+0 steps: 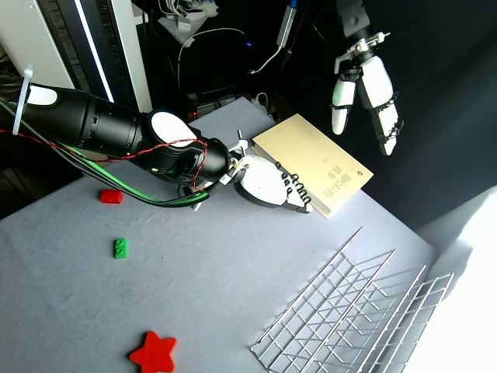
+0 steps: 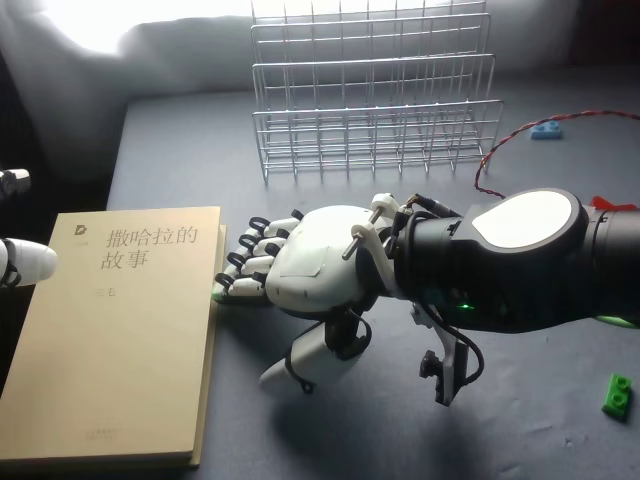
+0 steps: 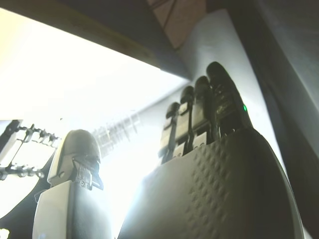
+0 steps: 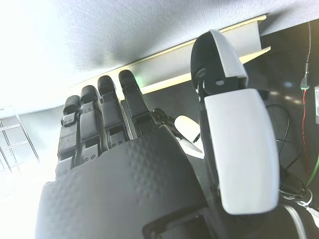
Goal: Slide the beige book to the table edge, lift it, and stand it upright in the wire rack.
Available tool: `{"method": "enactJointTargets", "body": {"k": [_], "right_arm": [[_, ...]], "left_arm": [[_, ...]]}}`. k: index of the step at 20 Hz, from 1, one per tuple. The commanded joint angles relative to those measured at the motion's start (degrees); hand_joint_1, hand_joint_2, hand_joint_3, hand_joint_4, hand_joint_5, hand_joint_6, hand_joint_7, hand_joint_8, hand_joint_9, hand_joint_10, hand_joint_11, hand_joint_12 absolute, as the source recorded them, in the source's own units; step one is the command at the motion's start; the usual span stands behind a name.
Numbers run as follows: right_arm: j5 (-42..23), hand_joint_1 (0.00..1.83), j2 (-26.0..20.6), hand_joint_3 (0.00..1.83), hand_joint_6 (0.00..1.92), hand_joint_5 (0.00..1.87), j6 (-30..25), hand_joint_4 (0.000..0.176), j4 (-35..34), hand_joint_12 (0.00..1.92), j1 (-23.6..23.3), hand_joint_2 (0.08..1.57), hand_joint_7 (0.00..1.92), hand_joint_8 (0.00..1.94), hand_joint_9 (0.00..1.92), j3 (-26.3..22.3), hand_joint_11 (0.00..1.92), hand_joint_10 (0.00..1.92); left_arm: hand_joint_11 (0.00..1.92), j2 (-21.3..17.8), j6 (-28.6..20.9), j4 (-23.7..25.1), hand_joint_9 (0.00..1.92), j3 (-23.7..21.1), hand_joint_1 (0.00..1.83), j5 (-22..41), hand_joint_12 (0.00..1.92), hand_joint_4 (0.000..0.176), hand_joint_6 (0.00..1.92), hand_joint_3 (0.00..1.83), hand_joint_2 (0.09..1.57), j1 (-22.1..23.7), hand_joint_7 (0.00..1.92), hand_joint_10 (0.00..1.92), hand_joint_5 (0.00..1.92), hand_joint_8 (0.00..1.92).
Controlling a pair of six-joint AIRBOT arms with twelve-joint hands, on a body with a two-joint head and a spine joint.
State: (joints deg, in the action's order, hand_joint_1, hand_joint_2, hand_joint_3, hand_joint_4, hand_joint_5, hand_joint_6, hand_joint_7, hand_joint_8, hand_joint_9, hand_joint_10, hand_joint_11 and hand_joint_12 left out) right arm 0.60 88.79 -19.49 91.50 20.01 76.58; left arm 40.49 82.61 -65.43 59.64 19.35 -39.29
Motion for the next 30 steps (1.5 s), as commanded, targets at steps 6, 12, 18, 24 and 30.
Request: {"method": "enactJointTargets", "body": {"k": [6, 12, 18, 24, 30], "right_arm": [[-1.7, 0.09, -1.4, 0.0, 0.01, 0.05, 0.2, 0.0, -0.1, 0.03, 0.2, 1.17, 0.07, 0.0, 0.06, -0.8, 0.0, 0.0], [-2.1, 0.12, -2.5, 0.0, 0.0, 0.05, 0.4, 0.0, -0.1, 0.0, 0.2, 1.17, 0.06, 0.0, 0.05, -2.6, 0.0, 0.0], [-2.2, 0.09, -2.4, 0.0, 0.0, 0.04, 0.3, 0.0, -0.1, 0.02, 0.1, 1.17, 0.09, 0.01, 0.06, -2.7, 0.02, 0.01], [-2.4, 0.06, -2.7, 0.0, 0.0, 0.01, 0.3, 0.0, -0.1, 0.02, 0.2, 1.19, 0.06, 0.0, 0.04, -2.8, 0.0, 0.0], [-5.9, 0.05, -10.8, 0.0, 0.0, 0.01, 2.5, 0.0, -0.1, 0.0, 0.5, 1.17, 0.05, 0.0, 0.04, -8.1, 0.0, 0.0]], "left_arm": [[0.0, -0.4, -1.4, 0.8, 0.06, 0.5, 0.4, 5.2, 0.43, 0.043, 0.0, 0.0, 1.21, 0.3, 0.08, 0.0, 0.0, 0.0], [0.0, -0.3, -7.6, 0.8, 0.06, 0.8, 0.39, 5.3, 0.38, 0.045, 0.0, 0.0, 1.22, -1.3, 0.06, 0.0, 0.0, 0.0], [0.0, 0.3, -15.1, 0.8, 0.04, 1.3, 0.38, 4.8, 0.34, 0.046, 0.0, 0.0, 1.23, -5.0, 0.06, 0.0, 0.0, 0.0], [0.0, 0.7, -17.5, 0.8, 0.06, 3.0, 0.41, -1.5, 0.36, 0.046, 0.0, 0.0, 1.22, -6.0, 0.07, 0.0, 0.0, 0.0], [0.0, 2.4, -19.8, 0.8, 0.07, 6.8, 0.4, -13.3, 0.4, 0.049, 0.0, 0.0, 1.21, -6.8, 0.07, 0.0, 0.0, 0.0]]}}
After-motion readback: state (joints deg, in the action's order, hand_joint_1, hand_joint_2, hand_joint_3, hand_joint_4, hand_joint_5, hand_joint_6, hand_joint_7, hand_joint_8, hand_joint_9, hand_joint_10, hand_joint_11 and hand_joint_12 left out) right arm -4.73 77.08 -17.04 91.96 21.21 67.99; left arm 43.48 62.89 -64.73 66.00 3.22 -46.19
